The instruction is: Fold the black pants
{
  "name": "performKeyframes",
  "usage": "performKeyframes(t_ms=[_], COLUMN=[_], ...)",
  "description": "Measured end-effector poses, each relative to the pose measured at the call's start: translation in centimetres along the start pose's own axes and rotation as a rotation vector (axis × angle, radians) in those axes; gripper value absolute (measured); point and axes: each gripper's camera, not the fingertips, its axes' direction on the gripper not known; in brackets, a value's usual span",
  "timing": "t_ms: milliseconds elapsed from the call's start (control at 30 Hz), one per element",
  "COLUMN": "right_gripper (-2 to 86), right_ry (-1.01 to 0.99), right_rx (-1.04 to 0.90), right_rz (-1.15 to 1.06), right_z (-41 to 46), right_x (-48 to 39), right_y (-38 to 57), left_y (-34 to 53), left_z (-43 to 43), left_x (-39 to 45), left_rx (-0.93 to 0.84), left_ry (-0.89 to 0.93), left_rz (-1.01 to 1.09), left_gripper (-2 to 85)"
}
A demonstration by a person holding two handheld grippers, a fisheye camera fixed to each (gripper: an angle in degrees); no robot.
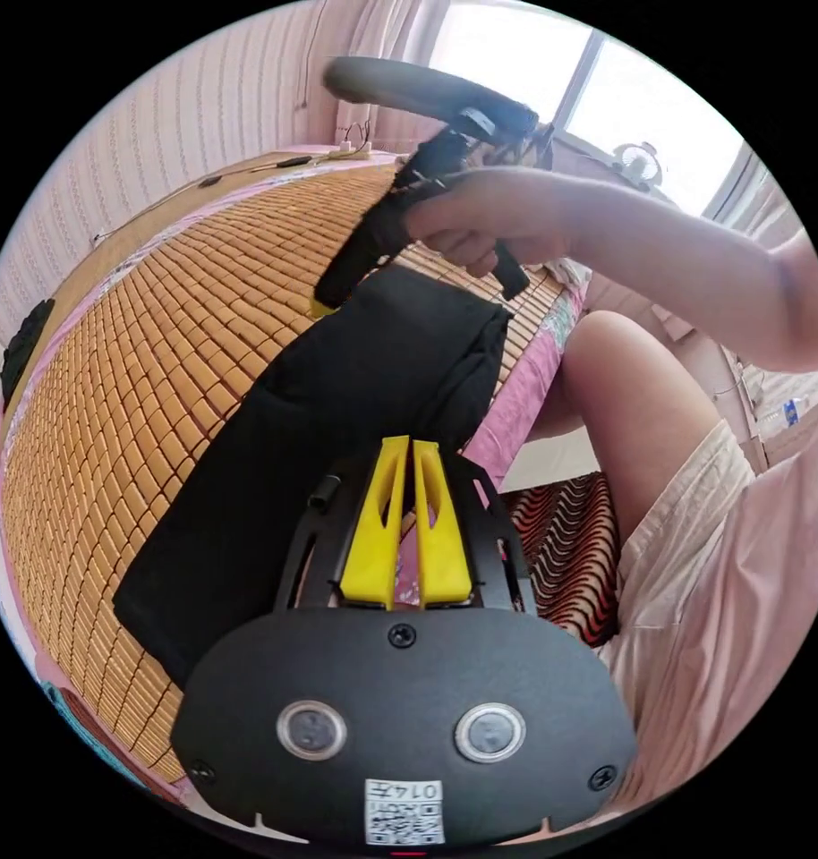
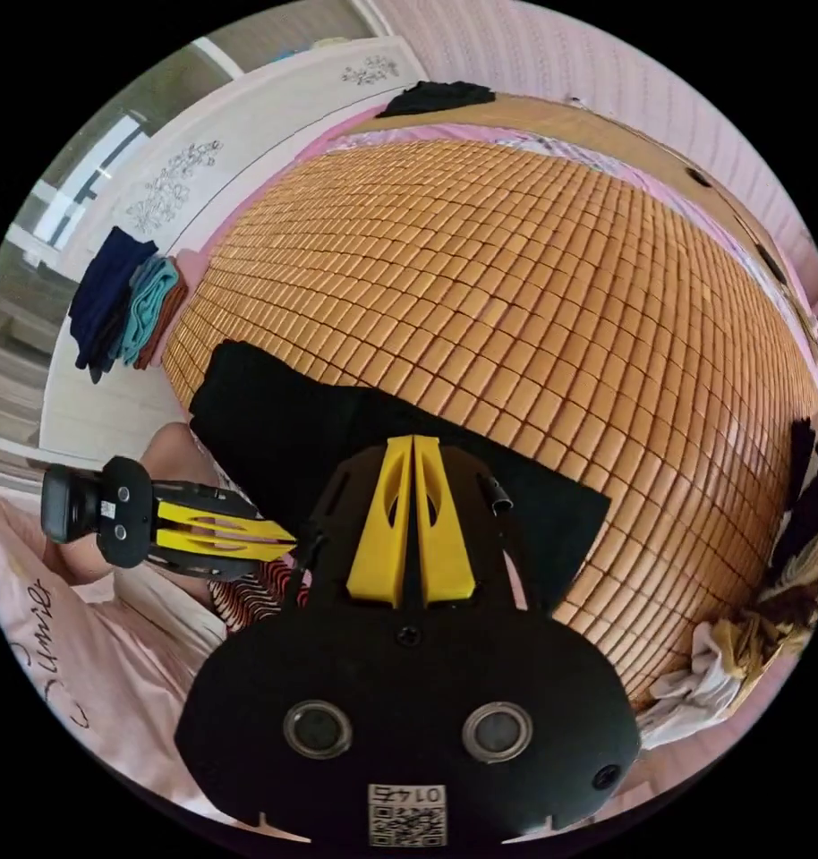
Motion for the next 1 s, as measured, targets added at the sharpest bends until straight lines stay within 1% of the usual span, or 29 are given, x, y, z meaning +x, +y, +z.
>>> performKeyframes(t_ms=[33,67,100,133,167,233,267,300,333,433,467,533,567,600,633,700,767,833,900,933,967,1000], right_gripper=[1.8,3.6,7.2,14.1,17.6,16.6,15.7,11.8,5.6,4.0,3.8,3.5,3.5,3.5,3.6,4.7,8.7,12.4,12.5,12.0,10.8,8.5], right_ry=[0.042,0.060,0.080,0.063,0.045,-0.057,-0.063,-0.122,-0.215,-0.313,-0.344,-0.472,-0.465,-0.392,-0.279,-0.157,-0.247,-0.506,-0.552,-0.541,-0.542,-0.604], right_rx=[-0.005,-0.013,-0.036,-0.055,-0.063,-0.092,-0.062,-0.048,-0.035,0.028,0.039,0.090,0.102,0.152,0.222,0.252,0.236,0.289,0.274,0.240,0.234,0.240], right_rz=[0.098,0.149,0.259,0.332,0.359,0.406,0.408,0.399,0.396,0.383,0.375,0.328,0.321,0.326,0.348,0.418,0.454,0.447,0.510,0.525,0.531,0.509], right_z=[-1.2,-1.8,-2.6,-3.2,-3.4,-3.4,-4.0,-4.8,-5.6,-8.5,-9.2,-12.0,-12.8,-14.7,-16.5,-17.7,-17.0,-14.8,-12.9,-12.0,-11.7,-11.6], right_x=[2.5,3.7,6.0,7.9,8.6,10.9,11.2,11.8,12.3,12.9,12.8,12.8,13.0,13.7,14.8,17.1,19.6,22.0,23.3,23.7,23.8,23.8], right_y=[2.6,3.9,6.2,8.1,8.9,11.2,11.5,11.9,12.2,13.1,13.2,13.5,13.6,14.1,15.0,16.0,16.5,17.1,17.3,17.3,17.4,17.6], left_y=[-0.3,-0.5,-0.9,-1.3,-1.6,-2.9,-3.3,-4.3,-5.3,-7.3,-7.6,-8.5,-8.5,-8.5,-8.5,-8.1,-7.5,-6.8,-6.3,-5.8,-5.5,-4.9], left_z=[0.4,0.6,1.0,1.3,1.4,2.2,2.5,3.3,4.2,5.6,5.8,6.6,6.8,7.1,7.5,7.8,7.6,7.1,6.7,6.2,5.9,5.3], left_x=[0.3,0.5,0.8,1.4,1.7,2.8,3.0,3.3,3.4,4.1,4.3,4.9,5.0,5.0,5.0,4.7,4.6,4.7,4.9,5.0,5.1,5.1], left_rx=[0.005,0.003,0.011,0.036,0.051,0.085,0.081,0.053,0.029,0.024,0.023,0.038,0.044,0.048,0.032,0.026,0.039,0.043,0.050,0.066,0.078,0.110], left_ry=[0.024,0.036,0.050,0.053,0.048,0.031,0.032,0.053,0.079,0.092,0.088,0.079,0.065,0.009,-0.010,0.018,0.040,0.074,0.080,0.076,0.072,0.062], left_rz=[-0.011,-0.017,-0.020,0.001,0.014,0.068,0.072,0.078,0.072,0.078,0.080,0.092,0.086,0.062,0.051,0.034,0.031,0.053,0.074,0.091,0.101,0.110], left_gripper=[3.6,4.3,5.2,6.0,6.4,8.6,8.8,9.4,10.2,13.5,14.4,14.9,13.2,9.8,6.3,4.3,4.2,4.1,4.2,4.2,4.2,4.2])
